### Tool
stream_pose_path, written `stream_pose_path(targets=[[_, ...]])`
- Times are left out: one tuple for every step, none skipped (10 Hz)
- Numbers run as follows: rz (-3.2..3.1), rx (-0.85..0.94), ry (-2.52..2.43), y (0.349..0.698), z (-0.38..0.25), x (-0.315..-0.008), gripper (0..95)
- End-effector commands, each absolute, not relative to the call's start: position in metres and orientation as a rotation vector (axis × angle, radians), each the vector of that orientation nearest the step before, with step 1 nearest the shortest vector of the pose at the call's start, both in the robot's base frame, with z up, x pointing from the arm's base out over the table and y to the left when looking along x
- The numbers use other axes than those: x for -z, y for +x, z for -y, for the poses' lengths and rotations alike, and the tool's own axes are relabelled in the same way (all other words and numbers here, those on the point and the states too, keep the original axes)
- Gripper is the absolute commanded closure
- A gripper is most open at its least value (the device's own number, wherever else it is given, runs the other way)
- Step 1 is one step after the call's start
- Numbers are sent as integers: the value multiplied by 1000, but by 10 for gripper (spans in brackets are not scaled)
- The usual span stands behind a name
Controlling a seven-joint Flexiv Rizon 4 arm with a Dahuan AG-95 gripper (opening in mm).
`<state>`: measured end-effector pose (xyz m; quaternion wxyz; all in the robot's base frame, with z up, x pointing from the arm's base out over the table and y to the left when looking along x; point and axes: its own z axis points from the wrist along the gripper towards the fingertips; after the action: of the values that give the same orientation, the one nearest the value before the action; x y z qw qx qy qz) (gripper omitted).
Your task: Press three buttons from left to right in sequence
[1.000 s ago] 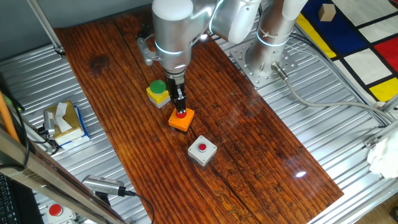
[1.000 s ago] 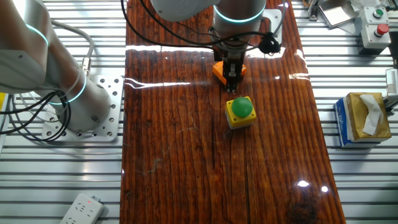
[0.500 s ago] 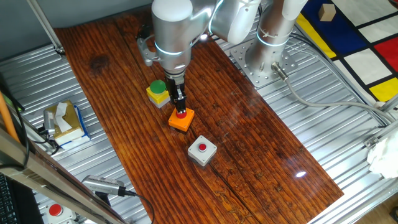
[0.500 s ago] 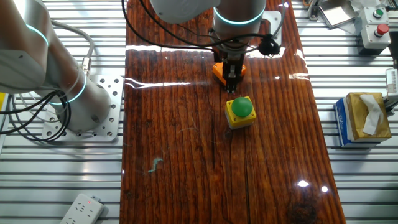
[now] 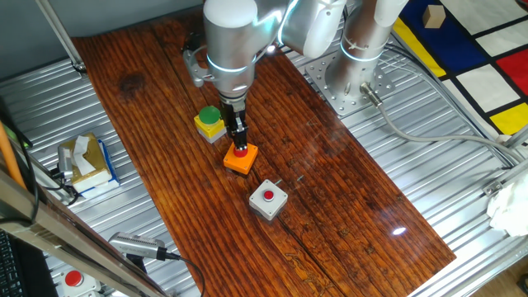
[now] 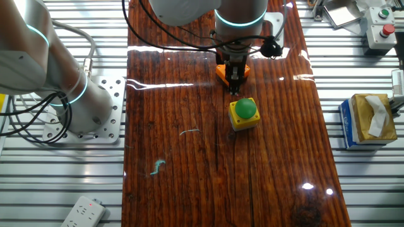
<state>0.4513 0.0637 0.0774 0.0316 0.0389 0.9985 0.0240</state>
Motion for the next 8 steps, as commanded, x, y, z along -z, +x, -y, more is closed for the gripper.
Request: stream_pose_path(targets=[[-3075, -73, 117, 452, -64, -65, 190], [-3076, -73, 116, 452, -64, -65, 190], [-3077, -73, 113, 451, -64, -64, 190], [-3077, -73, 110, 451, -63, -63, 190], [-3076, -73, 108, 451, -63, -62, 190], [-3069, -72, 108, 451, -63, -57, 190], [-3066, -72, 107, 450, -63, -54, 190], [-3066, -72, 106, 450, -63, -54, 190]])
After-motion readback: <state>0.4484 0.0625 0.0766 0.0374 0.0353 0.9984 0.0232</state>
